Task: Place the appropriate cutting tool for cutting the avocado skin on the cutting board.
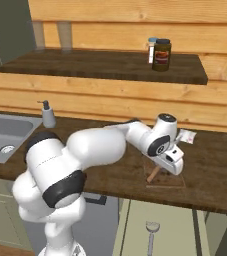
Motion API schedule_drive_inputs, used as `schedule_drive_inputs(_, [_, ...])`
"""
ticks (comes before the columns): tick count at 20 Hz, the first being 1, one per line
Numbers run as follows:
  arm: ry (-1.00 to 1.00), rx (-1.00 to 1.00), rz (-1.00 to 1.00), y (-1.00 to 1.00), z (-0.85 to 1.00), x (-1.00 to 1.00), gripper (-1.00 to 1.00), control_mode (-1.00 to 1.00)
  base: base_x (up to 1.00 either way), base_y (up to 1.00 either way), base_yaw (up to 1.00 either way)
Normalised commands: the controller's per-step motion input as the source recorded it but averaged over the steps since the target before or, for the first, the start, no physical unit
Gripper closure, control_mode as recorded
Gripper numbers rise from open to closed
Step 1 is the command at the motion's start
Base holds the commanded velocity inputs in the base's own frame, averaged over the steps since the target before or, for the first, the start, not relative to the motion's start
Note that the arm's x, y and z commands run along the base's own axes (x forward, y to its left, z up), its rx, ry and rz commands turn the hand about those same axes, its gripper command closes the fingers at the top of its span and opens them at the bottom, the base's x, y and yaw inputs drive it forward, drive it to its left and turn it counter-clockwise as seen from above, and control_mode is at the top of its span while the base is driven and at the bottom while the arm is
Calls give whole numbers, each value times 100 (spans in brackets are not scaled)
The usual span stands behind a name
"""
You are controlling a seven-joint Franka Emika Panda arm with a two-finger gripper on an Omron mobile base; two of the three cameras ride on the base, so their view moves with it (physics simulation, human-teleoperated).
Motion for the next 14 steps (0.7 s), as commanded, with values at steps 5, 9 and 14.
schedule_drive_inputs(5, [0, 0, 6, 0, -55, 61, 100, -100, 0, 0, 0])
schedule_drive_inputs(9, [0, 0, 3, 0, -32, 40, 100, -100, 0, 0, 0])
schedule_drive_inputs(14, [0, 1, 3, 0, -28, 28, 100, -100, 0, 0, 0])
